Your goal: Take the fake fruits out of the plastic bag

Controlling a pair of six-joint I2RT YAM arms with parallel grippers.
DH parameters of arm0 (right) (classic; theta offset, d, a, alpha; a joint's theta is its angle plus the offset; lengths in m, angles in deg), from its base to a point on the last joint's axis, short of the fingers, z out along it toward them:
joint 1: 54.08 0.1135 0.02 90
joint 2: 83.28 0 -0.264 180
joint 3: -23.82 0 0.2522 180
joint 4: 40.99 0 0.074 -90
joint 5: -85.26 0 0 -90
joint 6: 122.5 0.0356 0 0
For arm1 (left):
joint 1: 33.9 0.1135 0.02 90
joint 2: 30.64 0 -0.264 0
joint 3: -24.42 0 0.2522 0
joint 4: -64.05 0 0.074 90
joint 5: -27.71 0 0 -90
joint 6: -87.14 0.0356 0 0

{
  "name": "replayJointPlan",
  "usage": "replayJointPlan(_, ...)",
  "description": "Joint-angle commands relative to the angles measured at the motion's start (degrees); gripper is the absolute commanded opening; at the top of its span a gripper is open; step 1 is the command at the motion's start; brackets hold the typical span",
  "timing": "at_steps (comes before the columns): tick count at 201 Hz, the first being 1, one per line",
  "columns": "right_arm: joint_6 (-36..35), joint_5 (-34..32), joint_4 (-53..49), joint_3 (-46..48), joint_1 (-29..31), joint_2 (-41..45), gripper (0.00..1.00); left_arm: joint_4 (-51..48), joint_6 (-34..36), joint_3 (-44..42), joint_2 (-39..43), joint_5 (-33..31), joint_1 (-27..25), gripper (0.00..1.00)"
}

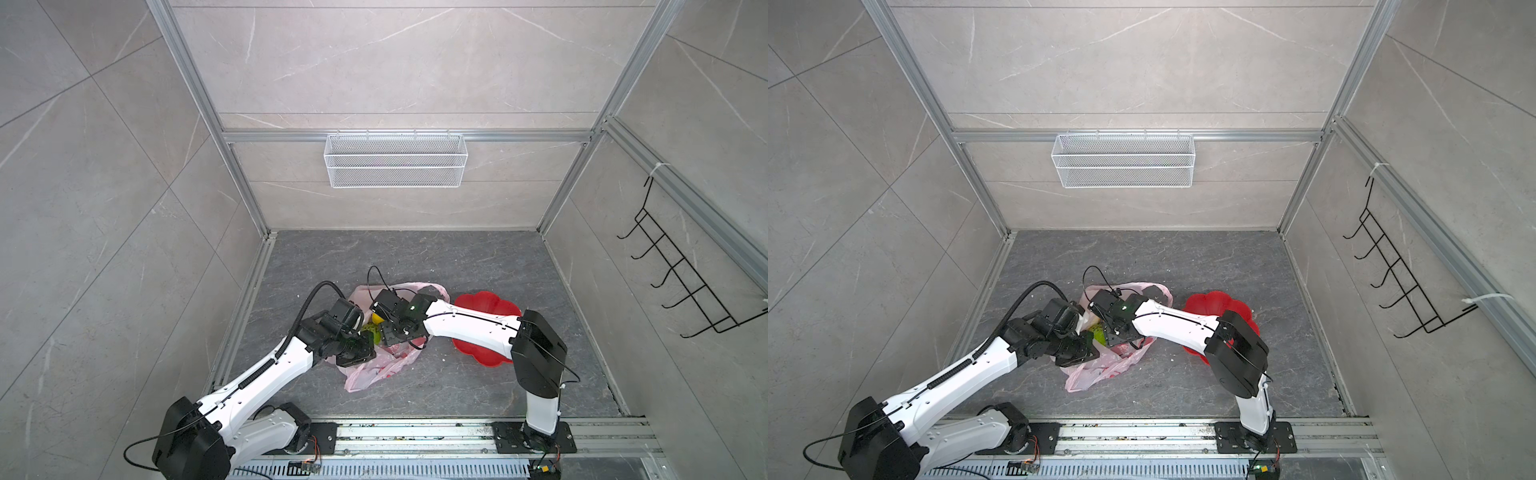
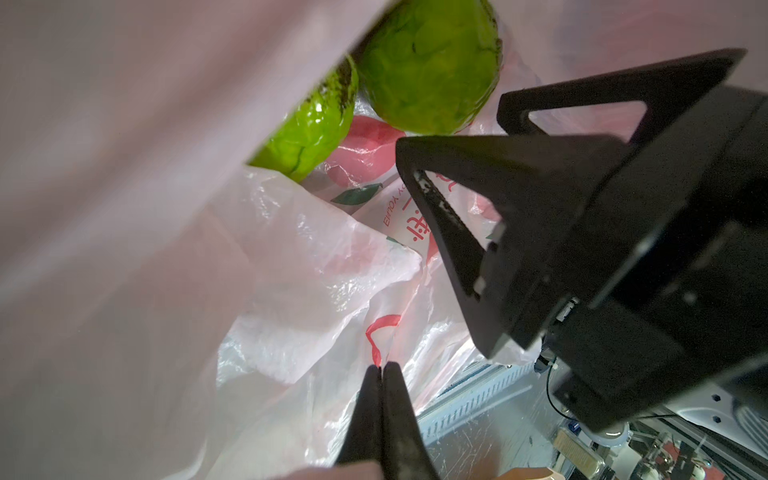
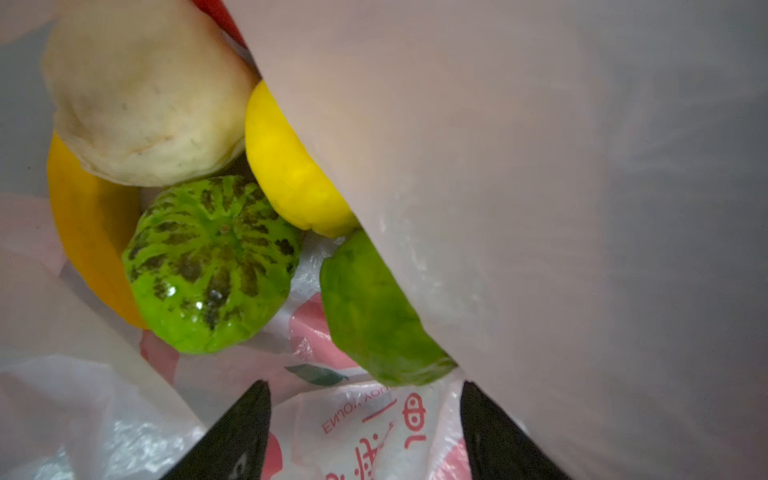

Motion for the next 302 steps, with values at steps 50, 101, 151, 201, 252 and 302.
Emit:
replayJointPlan(50, 3.3, -4.0, -1.4, -2.6, -0.7, -2.5, 0.78, 1.1, -1.0, 0.0, 1.4, 0.4, -0.2, 0.0)
replayJointPlan(101, 4.5, -3.3, 1.3, -1.4, -1.8, -2.8, 0.79, 1.1, -1.2, 0.0, 1.4, 0.4, -0.3, 0.0)
replayJointPlan(151, 4.6, -1.8, 2.5, -2.2, -2.0, -3.9, 0.79, 1.1, -1.4, -0.3, 1.7, 0.3, -0.3, 0.0)
replayJointPlan(201, 4.7, -0.8, 2.5, -3.4, -2.0, -5.8, 0.8, 1.1, -1.4, -0.6, 1.9, 0.3, -0.3, 0.0)
replayJointPlan(252, 4.9, -1.4, 2.1, -5.2, -2.1, -7.7, 0.79, 1.1, -1.4, -0.8, 1.7, 0.4, -0.3, 0.0)
replayJointPlan(302, 4.7, -0.9, 1.7, -6.3, -2.2, -9.4, 0.76, 1.1, -1.2, -0.4, 1.4, 0.4, -0.3, 0.0)
